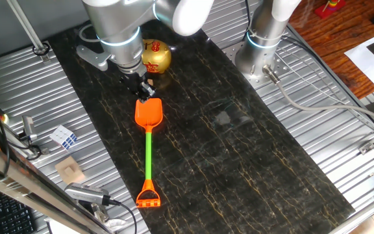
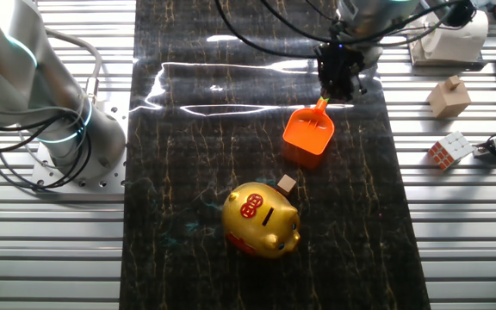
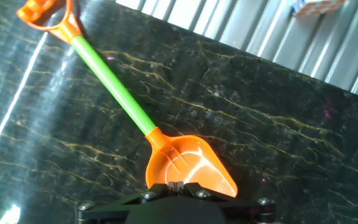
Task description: Use a shovel to scoop up an object
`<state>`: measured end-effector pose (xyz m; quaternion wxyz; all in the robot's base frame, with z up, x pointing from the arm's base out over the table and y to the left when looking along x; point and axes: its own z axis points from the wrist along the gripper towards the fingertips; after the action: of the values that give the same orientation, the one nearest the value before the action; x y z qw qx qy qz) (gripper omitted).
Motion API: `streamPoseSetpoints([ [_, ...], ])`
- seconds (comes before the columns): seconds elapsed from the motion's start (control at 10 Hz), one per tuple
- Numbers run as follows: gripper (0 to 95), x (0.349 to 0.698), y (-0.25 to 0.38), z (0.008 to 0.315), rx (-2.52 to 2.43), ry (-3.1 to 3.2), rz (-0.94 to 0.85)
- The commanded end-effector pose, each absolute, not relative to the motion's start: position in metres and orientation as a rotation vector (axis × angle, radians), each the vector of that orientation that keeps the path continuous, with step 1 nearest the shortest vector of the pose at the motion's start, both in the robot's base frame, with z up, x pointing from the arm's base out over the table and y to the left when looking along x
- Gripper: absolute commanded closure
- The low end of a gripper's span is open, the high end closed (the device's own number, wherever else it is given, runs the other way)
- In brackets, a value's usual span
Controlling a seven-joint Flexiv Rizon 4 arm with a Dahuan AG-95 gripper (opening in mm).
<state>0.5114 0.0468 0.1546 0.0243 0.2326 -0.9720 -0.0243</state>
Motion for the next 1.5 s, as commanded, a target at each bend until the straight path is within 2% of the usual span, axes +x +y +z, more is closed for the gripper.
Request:
streamPoseSetpoints([
  [0.1,95.0,0.5118,0.046,0.1549,0.714,-3.012,-0.079],
  [0.8,95.0,0.5118,0.046,0.1549,0.974,-2.927,-0.095],
  [1.5,95.0,0.5183,0.0523,0.1518,1.007,-2.894,-0.084],
])
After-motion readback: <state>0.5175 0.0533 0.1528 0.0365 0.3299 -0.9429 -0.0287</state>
